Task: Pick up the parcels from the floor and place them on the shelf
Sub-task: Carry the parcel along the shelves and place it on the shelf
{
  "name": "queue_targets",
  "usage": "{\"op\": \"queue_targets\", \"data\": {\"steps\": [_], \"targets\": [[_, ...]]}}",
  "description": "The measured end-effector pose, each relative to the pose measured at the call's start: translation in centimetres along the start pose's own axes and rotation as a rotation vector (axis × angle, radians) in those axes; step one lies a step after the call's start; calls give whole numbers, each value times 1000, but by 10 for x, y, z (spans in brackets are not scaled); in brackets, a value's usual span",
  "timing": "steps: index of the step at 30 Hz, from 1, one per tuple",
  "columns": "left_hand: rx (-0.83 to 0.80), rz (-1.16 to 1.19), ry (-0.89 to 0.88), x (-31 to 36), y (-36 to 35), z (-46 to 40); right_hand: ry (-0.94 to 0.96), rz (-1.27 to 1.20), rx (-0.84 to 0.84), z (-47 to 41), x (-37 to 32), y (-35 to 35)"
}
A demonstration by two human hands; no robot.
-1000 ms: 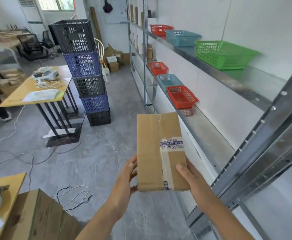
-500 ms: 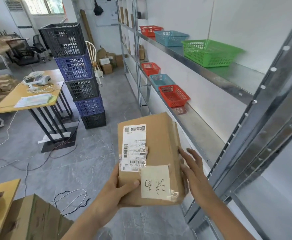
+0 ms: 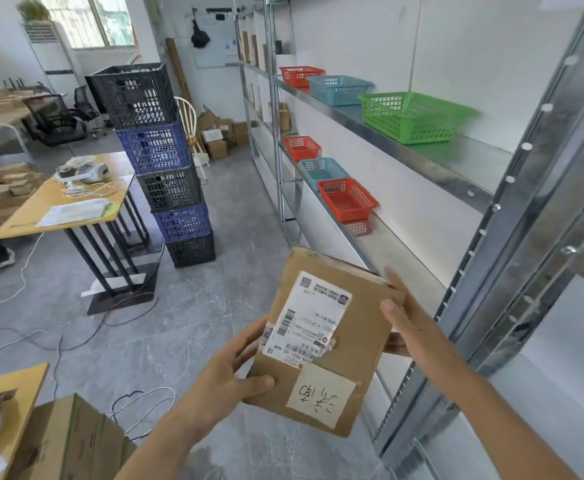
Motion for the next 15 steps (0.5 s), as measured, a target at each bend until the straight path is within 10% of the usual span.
{"op": "queue_targets", "data": {"steps": [8, 15], "targets": [[343, 263, 5, 30, 25, -9, 19, -24, 76, 8, 10, 17], [144, 224, 222, 9, -5, -2, 19, 228, -1, 17, 4, -3]]}}
Point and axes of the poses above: each hand's wrist, its own z-axis away from the middle knuckle, its own y-axis out of the back of the hand, x = y × z, the point moved 10 cm from there along -z, towards the middle knuckle, and after that the axes turned 11 degrees about x, right-handed, at the moved point
